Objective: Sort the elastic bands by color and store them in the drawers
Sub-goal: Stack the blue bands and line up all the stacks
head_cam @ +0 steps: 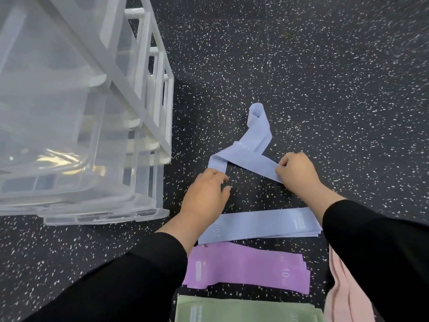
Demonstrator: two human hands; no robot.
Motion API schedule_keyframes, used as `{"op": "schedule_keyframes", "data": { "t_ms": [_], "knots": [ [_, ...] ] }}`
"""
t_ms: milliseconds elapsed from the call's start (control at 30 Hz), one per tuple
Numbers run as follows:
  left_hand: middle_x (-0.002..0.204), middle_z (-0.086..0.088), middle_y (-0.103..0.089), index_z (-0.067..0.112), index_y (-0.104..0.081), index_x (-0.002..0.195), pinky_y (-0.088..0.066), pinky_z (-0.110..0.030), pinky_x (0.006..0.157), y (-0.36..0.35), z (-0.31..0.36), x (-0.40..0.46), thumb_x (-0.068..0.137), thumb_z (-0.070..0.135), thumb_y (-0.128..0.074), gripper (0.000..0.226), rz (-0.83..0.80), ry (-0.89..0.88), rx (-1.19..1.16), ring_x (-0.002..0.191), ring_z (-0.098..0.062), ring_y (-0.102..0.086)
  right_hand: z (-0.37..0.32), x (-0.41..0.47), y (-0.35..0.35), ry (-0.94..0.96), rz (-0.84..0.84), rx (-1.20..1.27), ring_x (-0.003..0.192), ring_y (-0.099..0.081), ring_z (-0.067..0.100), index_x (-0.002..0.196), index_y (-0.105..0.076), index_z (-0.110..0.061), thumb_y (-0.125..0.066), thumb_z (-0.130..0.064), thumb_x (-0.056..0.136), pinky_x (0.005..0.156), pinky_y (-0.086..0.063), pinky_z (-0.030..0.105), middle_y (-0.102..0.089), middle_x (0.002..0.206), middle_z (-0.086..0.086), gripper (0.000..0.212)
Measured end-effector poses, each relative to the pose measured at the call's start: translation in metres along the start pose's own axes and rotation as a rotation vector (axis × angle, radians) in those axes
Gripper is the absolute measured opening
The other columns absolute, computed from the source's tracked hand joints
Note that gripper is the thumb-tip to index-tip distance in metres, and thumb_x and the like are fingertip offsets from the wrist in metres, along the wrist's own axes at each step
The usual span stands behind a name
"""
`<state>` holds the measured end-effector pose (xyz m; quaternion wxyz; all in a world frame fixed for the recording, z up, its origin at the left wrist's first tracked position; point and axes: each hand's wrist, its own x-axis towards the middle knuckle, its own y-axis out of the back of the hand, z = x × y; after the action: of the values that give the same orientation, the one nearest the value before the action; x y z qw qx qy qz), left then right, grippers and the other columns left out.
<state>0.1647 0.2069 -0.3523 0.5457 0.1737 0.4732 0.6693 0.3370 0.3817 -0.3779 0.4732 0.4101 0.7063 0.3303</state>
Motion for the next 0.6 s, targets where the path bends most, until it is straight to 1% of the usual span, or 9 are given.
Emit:
{"op": "schedule_keyframes", "data": {
  "t_ms": [67,133,200,300,333,400,500,533,600],
  "knots": [
    [0.133,0.002,-0.055,0.018,-0.06,0.131,-0.047,-0.038,0.098,0.003,0.006,-0.002,0.103,0.031,-0.053,0.031,0.016,-0.02,-0.019,0.116,-0.019,-0.052,-0.003,-0.009,0.009,-0.016,-0.036,0.183,0.078,-0.063,0.036,0.098,-0.063,-0.009,-0.054,-0.011,0.087,0.067,-0.054,0.043,-0.066,0.087,0.017,0.014],
    [0.135,0.002,-0.055,0.019,-0.058,0.136,-0.045,-0.038,0.102,0.005,0.012,-0.004,0.103,0.031,-0.054,0.035,0.029,-0.05,-0.036,0.12,-0.02,-0.052,-0.009,-0.022,0.018,-0.065,-0.119,0.49,0.062,-0.064,0.024,0.106,-0.059,-0.015,-0.06,-0.01,0.089,0.059,-0.054,0.036,-0.067,0.086,0.008,0.018],
    [0.141,0.003,-0.054,0.02,-0.052,0.144,-0.041,-0.037,0.108,0.008,0.019,-0.008,0.102,0.032,-0.057,0.045,0.04,-0.092,-0.054,0.127,-0.02,-0.049,-0.015,-0.037,0.025,-0.09,-0.206,0.745,0.058,-0.065,0.018,0.104,-0.06,-0.012,-0.066,-0.008,0.09,0.057,-0.057,0.031,-0.067,0.088,0.009,0.016],
    [0.146,0.002,-0.052,0.022,-0.045,0.151,-0.039,-0.042,0.111,0.011,0.028,-0.013,0.098,0.038,-0.063,0.058,0.05,-0.169,-0.051,0.132,-0.021,-0.046,-0.027,-0.06,0.037,-0.084,-0.353,0.975,0.061,-0.065,0.015,0.09,-0.068,-0.006,-0.068,-0.006,0.092,0.058,-0.055,0.024,-0.07,0.081,0.013,0.002],
    [0.146,0.003,-0.053,0.023,-0.046,0.151,-0.04,-0.044,0.11,0.011,0.031,-0.015,0.097,0.039,-0.064,0.059,0.058,-0.182,-0.054,0.132,-0.022,-0.047,-0.031,-0.067,0.041,-0.079,-0.386,1.022,0.062,-0.065,0.015,0.09,-0.069,-0.005,-0.068,-0.006,0.093,0.059,-0.055,0.024,-0.071,0.079,0.012,0.004],
    [0.14,0.005,-0.058,0.026,-0.056,0.144,-0.043,-0.048,0.105,0.012,0.035,-0.018,0.098,0.037,-0.063,0.048,0.108,-0.197,-0.083,0.125,-0.024,-0.051,-0.036,-0.078,0.048,-0.084,-0.428,1.1,0.061,-0.064,0.014,0.093,-0.07,-0.001,-0.067,-0.006,0.093,0.058,-0.055,0.023,-0.072,0.078,0.012,0.005],
    [0.118,0.005,-0.068,0.022,-0.072,0.119,-0.048,-0.046,0.093,0.014,0.04,-0.025,0.1,0.026,-0.055,0.026,0.189,-0.216,-0.142,0.106,-0.022,-0.058,-0.038,-0.092,0.059,-0.058,-0.472,1.136,0.061,-0.061,0.017,0.096,-0.069,0.003,-0.067,-0.012,0.095,0.058,-0.054,0.024,-0.069,0.084,0.019,0.016],
    [0.107,0.002,-0.07,0.018,-0.073,0.11,-0.049,-0.045,0.089,0.016,0.044,-0.027,0.101,0.024,-0.052,0.023,0.17,-0.172,-0.184,0.098,-0.022,-0.059,-0.038,-0.096,0.063,-0.019,-0.442,1.09,0.062,-0.058,0.018,0.096,-0.069,0.005,-0.066,-0.021,0.096,0.059,-0.054,0.026,-0.067,0.082,0.018,0.026],
    [0.087,-0.008,-0.067,0.009,-0.066,0.096,-0.05,-0.046,0.081,0.024,0.052,-0.03,0.103,0.027,-0.05,0.025,0.106,-0.044,-0.268,0.081,-0.026,-0.056,-0.038,-0.104,0.072,0.117,-0.308,0.849,0.063,-0.05,0.019,0.089,-0.065,0.005,-0.064,-0.043,0.095,0.062,-0.051,0.029,-0.056,0.075,0.009,0.049]
  ]
}}
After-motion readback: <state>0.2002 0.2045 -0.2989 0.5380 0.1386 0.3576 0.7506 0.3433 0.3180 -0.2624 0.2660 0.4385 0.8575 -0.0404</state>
